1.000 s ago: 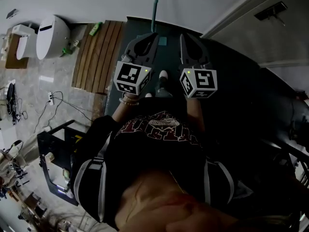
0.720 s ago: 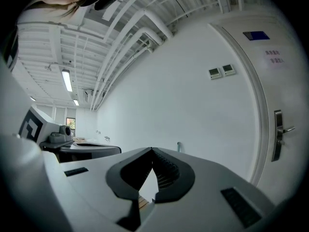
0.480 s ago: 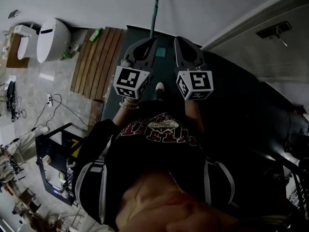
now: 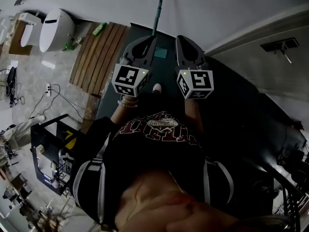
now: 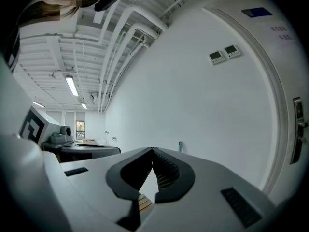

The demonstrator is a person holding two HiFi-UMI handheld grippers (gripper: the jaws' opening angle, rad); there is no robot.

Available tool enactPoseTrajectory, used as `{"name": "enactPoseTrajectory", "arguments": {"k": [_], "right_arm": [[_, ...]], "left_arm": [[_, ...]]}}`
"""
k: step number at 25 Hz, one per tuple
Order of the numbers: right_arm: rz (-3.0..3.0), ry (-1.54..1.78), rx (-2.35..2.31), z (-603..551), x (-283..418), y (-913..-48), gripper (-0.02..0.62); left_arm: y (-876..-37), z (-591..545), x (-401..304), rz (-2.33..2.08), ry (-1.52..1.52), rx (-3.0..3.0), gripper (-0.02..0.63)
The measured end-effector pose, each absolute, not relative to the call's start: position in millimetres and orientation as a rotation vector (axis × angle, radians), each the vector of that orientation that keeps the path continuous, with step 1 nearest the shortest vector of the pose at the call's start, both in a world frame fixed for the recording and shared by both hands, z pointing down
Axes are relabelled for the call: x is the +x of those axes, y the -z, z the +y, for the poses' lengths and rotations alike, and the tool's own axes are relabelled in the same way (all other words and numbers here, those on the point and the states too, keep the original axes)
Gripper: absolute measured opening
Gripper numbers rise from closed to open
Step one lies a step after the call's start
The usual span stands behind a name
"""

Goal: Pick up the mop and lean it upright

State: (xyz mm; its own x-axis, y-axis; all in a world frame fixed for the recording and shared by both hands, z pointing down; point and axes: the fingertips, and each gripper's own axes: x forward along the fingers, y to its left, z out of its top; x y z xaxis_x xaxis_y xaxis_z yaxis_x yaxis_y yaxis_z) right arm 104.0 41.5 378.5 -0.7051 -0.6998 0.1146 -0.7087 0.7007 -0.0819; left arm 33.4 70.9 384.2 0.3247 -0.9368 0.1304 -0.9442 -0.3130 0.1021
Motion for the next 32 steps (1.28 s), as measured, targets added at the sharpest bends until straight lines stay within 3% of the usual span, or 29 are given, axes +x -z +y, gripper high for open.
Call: {"name": "enactPoseTrajectory", "arguments": {"k": [14,32], "right_arm": [[-2.800,-0.197,1.212,-21.9,75.9,-382.6,0.018],[-2.733,-0.196,1.328,-122.2,-23.0,-386.8,0.017]], "left_arm": [[-389.7,3.4,3.9,-1.676,-0.076,2.449,0.038],[-388.8,-95.9,-84.1,-1.537,-0.090,2.549,0.038]]}}
